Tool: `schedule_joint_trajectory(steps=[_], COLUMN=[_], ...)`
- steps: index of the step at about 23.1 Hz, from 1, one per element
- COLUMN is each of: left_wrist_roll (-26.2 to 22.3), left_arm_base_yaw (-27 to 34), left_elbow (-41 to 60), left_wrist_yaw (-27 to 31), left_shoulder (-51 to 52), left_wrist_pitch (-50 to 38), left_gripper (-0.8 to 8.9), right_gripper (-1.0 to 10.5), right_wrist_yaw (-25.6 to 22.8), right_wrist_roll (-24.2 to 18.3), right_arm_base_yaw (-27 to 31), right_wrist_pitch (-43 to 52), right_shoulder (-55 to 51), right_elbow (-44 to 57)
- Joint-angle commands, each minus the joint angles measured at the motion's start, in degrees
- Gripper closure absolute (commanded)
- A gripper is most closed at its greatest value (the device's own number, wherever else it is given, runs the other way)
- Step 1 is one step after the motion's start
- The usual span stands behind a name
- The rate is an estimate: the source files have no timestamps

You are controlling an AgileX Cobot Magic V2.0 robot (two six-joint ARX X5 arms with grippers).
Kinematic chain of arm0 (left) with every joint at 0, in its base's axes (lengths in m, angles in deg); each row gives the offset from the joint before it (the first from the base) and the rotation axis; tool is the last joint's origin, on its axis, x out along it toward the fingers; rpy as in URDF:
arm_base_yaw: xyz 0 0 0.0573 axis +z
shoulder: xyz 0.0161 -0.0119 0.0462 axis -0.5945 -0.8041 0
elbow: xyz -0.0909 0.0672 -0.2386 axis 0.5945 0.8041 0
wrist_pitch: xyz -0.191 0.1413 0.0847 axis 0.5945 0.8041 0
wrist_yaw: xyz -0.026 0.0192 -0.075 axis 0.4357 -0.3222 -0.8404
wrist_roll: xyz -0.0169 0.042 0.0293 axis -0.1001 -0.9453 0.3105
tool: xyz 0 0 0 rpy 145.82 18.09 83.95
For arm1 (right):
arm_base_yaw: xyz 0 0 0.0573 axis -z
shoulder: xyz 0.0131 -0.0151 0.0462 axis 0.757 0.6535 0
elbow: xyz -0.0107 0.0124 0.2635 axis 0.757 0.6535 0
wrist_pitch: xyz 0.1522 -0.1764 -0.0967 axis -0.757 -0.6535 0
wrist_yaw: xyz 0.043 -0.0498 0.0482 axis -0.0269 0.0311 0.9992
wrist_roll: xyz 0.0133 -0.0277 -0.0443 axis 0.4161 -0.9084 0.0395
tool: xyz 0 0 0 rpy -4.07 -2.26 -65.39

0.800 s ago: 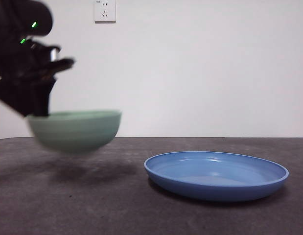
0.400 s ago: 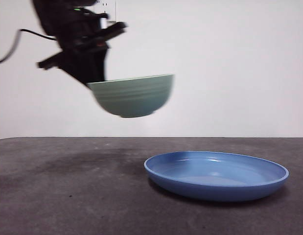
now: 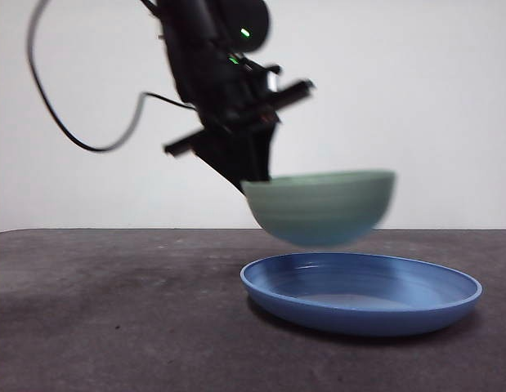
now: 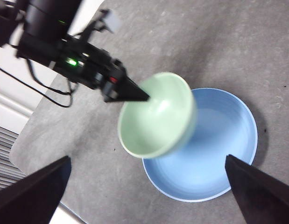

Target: Place the green bowl on the blue plate

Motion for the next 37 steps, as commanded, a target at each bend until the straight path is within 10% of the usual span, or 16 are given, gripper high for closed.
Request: schedule_joint_trajectory(steps=[1, 21, 28, 37], left_wrist_roll=[0.26, -2.05, -1.60, -2.47], left_arm_base_yaw=[-1.77, -4.07, -3.80, -2.32], left_elbow=[-3.50, -5.77, -6.05, -6.14], left_wrist_yaw=[0.31, 3.13, 2.69, 0.11], left_shoulder=[-3.85, -9.27, -9.05, 3.63], left_wrist_pitch=[0.00, -0.70, -1.27, 4.85], left_gripper=[7.99, 7.84, 3.28, 3.04], right_gripper=[3.9, 3.9, 3.9, 3.9], right_wrist_yaw=[0.17, 0.07, 0.07, 0.07], right_wrist_roll=[-0.68, -0.70, -0.70, -0.70], right_arm_base_yaw=[0.02, 0.02, 0.02, 0.02], right_wrist_pitch=[0.37, 0.37, 0.35, 0.33], right_shoulder=[0.24, 0.24, 0.24, 0.24], right_elbow=[-0.98, -0.98, -0.98, -0.98])
